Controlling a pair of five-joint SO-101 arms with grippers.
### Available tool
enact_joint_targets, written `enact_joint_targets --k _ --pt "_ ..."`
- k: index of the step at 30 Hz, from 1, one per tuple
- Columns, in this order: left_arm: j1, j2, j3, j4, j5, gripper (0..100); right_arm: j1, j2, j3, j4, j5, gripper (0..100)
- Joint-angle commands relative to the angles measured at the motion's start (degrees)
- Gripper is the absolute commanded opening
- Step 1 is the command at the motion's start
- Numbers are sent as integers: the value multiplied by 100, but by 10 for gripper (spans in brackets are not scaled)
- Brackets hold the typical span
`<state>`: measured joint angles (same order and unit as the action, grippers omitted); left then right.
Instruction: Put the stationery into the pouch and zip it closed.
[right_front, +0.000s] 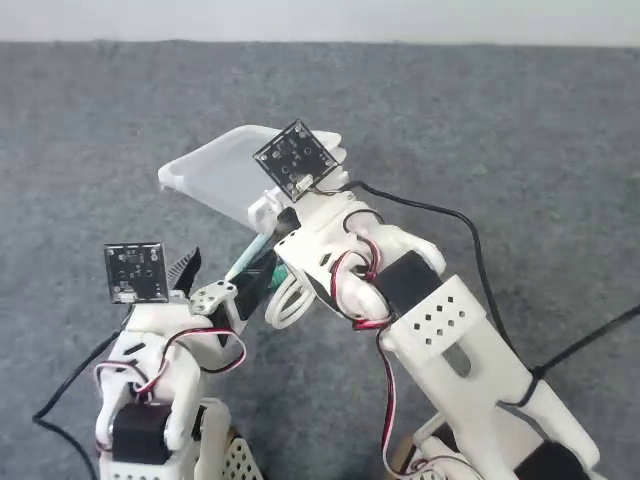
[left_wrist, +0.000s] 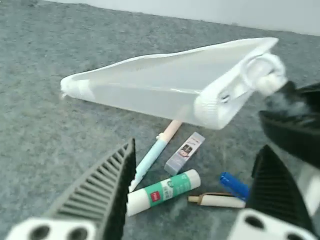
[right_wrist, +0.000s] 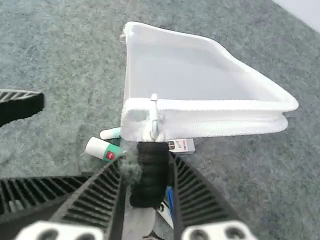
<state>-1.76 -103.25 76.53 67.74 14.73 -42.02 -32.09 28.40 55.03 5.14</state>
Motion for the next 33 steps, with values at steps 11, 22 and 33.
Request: enact_joint_targets --k 11,22,33 --pt "-229 -123 708 -1248 299 348 -356 -356 141 -145 26 6" --pt "-642 -123 980 -1284 141 348 -374 -356 141 -110 26 6" --pt "-932 -123 980 -1284 132 276 -382 -356 229 -22 18 6"
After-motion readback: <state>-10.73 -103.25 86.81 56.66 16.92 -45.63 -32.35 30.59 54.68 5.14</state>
